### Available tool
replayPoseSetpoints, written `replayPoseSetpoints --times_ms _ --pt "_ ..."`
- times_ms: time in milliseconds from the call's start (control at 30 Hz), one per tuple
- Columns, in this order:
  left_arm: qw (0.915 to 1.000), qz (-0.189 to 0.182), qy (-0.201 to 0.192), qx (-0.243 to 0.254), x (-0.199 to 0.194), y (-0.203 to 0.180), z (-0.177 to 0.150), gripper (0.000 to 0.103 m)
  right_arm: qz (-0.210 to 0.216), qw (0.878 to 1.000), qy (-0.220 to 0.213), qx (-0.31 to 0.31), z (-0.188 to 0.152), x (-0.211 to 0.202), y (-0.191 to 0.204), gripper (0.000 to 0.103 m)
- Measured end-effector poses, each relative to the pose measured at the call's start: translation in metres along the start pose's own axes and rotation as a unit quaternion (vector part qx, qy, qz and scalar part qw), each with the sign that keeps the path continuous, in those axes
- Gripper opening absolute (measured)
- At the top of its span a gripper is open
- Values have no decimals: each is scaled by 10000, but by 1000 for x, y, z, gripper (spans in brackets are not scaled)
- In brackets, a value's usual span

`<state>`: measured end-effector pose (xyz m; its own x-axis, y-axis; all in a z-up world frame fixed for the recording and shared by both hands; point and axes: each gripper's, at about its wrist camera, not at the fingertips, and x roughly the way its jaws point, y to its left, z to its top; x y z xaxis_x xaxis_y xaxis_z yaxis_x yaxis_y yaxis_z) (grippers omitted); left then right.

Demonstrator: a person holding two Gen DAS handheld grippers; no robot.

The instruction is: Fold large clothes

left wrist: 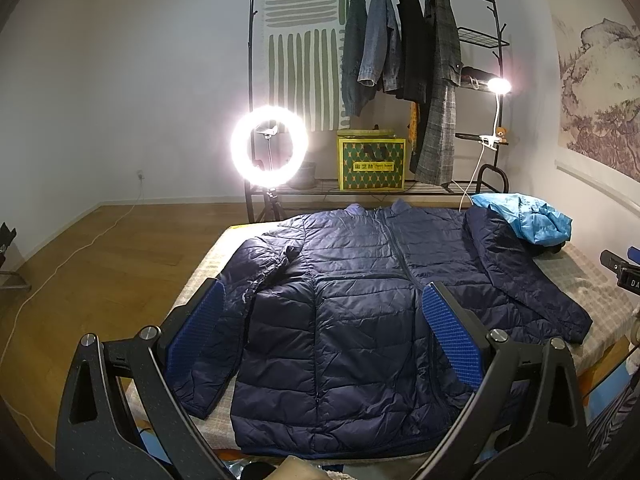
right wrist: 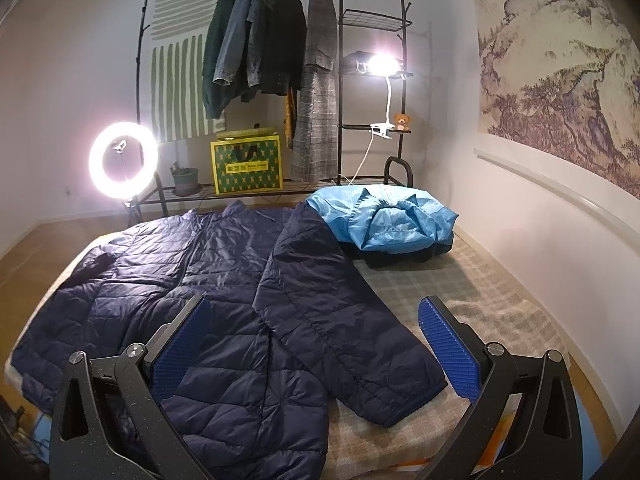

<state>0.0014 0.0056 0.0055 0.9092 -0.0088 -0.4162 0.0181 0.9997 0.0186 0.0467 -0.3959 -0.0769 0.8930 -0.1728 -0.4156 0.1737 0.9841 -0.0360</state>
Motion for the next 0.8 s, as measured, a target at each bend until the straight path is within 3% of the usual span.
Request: replayPoseSetpoints --times_ms 800 --pt "10000 -12 -13 -24 0 0 -2 101 11 10000 16 8 -1 0 -1 103"
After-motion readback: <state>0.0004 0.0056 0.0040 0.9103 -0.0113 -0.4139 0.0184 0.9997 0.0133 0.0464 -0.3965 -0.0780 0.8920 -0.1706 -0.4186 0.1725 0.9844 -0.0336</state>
